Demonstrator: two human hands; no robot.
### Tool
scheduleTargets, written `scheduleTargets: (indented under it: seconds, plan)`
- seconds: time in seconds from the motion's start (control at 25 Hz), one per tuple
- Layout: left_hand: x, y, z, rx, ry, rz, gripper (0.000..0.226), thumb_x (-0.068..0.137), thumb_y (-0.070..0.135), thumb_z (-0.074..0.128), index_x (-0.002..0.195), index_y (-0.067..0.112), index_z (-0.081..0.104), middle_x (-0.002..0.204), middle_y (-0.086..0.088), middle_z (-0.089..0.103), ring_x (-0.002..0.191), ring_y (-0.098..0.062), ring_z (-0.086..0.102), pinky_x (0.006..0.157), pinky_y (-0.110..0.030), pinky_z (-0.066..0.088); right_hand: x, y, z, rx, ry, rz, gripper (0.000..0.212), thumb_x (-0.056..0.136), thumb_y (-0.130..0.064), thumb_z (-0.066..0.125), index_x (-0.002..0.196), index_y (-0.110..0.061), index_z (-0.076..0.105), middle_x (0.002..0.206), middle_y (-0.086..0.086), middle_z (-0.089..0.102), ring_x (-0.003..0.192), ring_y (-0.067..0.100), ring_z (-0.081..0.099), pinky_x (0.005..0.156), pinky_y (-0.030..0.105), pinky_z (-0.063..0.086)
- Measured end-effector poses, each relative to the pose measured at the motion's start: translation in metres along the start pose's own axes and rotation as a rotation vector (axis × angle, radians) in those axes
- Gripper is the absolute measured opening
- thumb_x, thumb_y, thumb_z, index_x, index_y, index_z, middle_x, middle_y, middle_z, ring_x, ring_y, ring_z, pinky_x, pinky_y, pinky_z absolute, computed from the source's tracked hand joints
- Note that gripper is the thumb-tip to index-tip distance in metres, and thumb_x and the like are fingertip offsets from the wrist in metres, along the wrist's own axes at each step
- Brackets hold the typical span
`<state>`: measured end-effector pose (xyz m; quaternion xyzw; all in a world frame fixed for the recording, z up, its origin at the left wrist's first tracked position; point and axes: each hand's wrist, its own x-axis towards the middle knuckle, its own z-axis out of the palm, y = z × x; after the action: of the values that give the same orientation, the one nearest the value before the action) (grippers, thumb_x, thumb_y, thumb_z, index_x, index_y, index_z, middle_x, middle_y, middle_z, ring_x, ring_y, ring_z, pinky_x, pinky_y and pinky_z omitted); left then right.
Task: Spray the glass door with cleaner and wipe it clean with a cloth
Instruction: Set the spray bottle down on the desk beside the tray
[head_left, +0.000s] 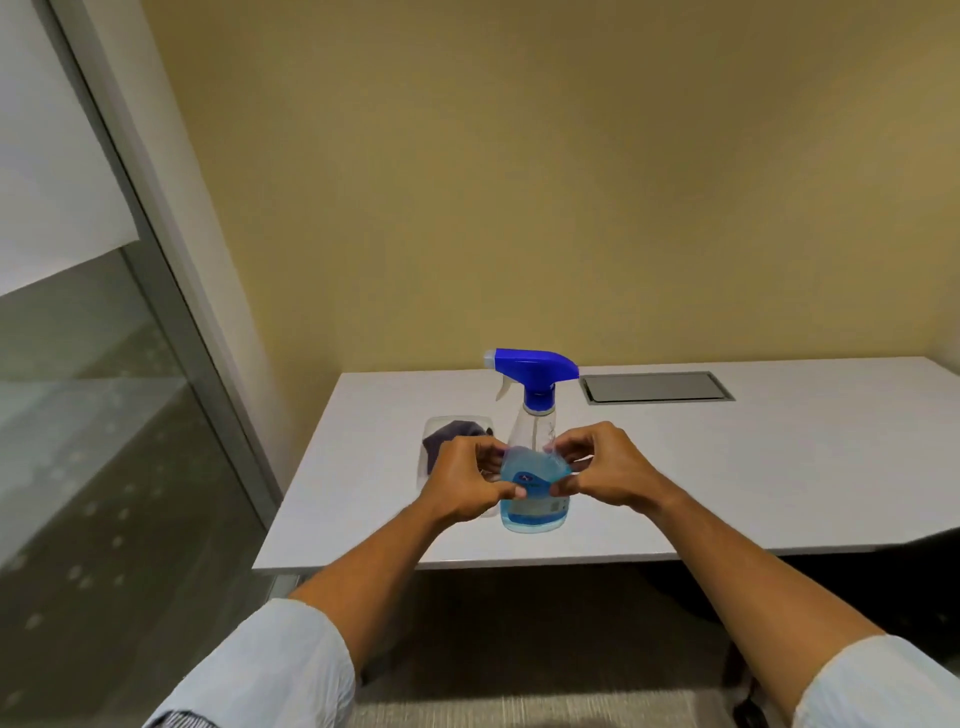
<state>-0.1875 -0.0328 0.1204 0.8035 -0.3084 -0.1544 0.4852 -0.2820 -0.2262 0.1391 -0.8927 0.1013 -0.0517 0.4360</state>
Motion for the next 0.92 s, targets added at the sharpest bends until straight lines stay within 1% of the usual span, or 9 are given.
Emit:
scheduleTargets:
  seconds: [0.12, 0.24, 0.4, 0.44, 0.52, 0.6, 0.72, 0.84, 0.92]
  plan:
    - [0.035, -0.005, 0.018, 0.006, -0.027, -0.019, 0.039, 0.073, 0.016, 0.083, 0.108, 0.015, 0.064, 0.098, 0.008, 0.065, 0.090, -0.011, 0.066, 0.074, -0.018, 0.056, 0.026, 0.028, -0.009, -0.003, 0.024, 0.025, 0.038, 0.070, -0.007, 0.083, 0.106, -0.013, 0.071, 0.101, -0.002, 0.071, 0.091, 0.014, 0.067, 0.069, 0.016, 0.057]
    - [0.073, -0.022, 0.033, 0.005, -0.052, -0.051, 0.043, 0.074, 0.016, 0.082, 0.113, 0.014, 0.064, 0.103, 0.004, 0.067, 0.093, -0.014, 0.066, 0.078, -0.022, 0.056, 0.053, 0.053, -0.011, -0.011, 0.048, 0.071, 0.039, 0.070, -0.010, 0.084, 0.106, -0.015, 0.071, 0.099, -0.005, 0.069, 0.090, 0.014, 0.067, 0.071, 0.015, 0.054]
    - [0.119, -0.050, 0.044, 0.002, -0.060, -0.091, 0.047, 0.071, 0.017, 0.085, 0.114, 0.016, 0.065, 0.108, 0.002, 0.070, 0.095, -0.015, 0.067, 0.081, -0.024, 0.058, 0.088, 0.077, -0.005, -0.002, 0.083, 0.143, 0.040, 0.069, -0.011, 0.086, 0.105, -0.016, 0.071, 0.097, -0.007, 0.068, 0.085, 0.012, 0.066, 0.071, 0.012, 0.053]
    - [0.129, -0.056, 0.046, -0.002, -0.072, -0.097, 0.048, 0.070, 0.017, 0.085, 0.114, 0.017, 0.065, 0.108, 0.003, 0.070, 0.095, -0.015, 0.067, 0.083, -0.026, 0.058, 0.096, 0.082, -0.003, 0.000, 0.086, 0.159, 0.040, 0.068, -0.011, 0.087, 0.105, -0.015, 0.071, 0.097, -0.006, 0.069, 0.084, 0.012, 0.066, 0.073, 0.014, 0.054]
    - [0.146, -0.068, 0.047, 0.005, -0.089, -0.114, 0.047, 0.069, 0.016, 0.085, 0.112, 0.017, 0.066, 0.105, 0.004, 0.070, 0.095, -0.015, 0.068, 0.085, -0.028, 0.058, 0.113, 0.091, 0.002, -0.003, 0.086, 0.177, 0.040, 0.068, -0.011, 0.087, 0.105, -0.012, 0.071, 0.096, -0.004, 0.069, 0.084, 0.013, 0.067, 0.082, 0.023, 0.059]
    - [0.165, -0.084, 0.049, 0.007, -0.104, -0.133, 0.045, 0.068, 0.015, 0.085, 0.109, 0.017, 0.067, 0.102, 0.004, 0.071, 0.092, -0.015, 0.068, 0.082, -0.026, 0.059, 0.130, 0.102, 0.009, 0.002, 0.092, 0.214, 0.045, 0.068, -0.012, 0.087, 0.109, -0.010, 0.070, 0.097, -0.001, 0.069, 0.086, 0.016, 0.067, 0.086, 0.030, 0.059]
    - [0.180, -0.100, 0.054, 0.012, -0.114, -0.159, 0.042, 0.068, 0.012, 0.085, 0.106, 0.016, 0.066, 0.099, 0.002, 0.071, 0.089, -0.016, 0.068, 0.076, -0.022, 0.058, 0.147, 0.118, 0.019, 0.019, 0.087, 0.257, 0.052, 0.068, -0.012, 0.087, 0.115, -0.007, 0.066, 0.103, 0.003, 0.068, 0.092, 0.018, 0.066, 0.083, 0.022, 0.054]
    - [0.194, -0.115, 0.062, 0.025, -0.115, -0.185, 0.042, 0.069, 0.009, 0.084, 0.108, 0.013, 0.066, 0.095, 0.002, 0.070, 0.085, -0.015, 0.068, 0.071, -0.016, 0.055, 0.161, 0.135, 0.030, 0.014, 0.094, 0.284, 0.053, 0.068, -0.011, 0.087, 0.116, -0.007, 0.066, 0.109, 0.007, 0.070, 0.093, 0.019, 0.066, 0.082, 0.021, 0.052]
    - [0.200, -0.123, 0.069, 0.043, -0.117, -0.202, 0.044, 0.070, 0.009, 0.083, 0.110, 0.011, 0.065, 0.095, 0.003, 0.069, 0.084, -0.013, 0.066, 0.068, -0.012, 0.052, 0.167, 0.144, 0.035, 0.011, 0.098, 0.304, 0.052, 0.068, -0.009, 0.087, 0.116, -0.007, 0.066, 0.107, 0.005, 0.069, 0.092, 0.017, 0.064, 0.079, 0.018, 0.050]
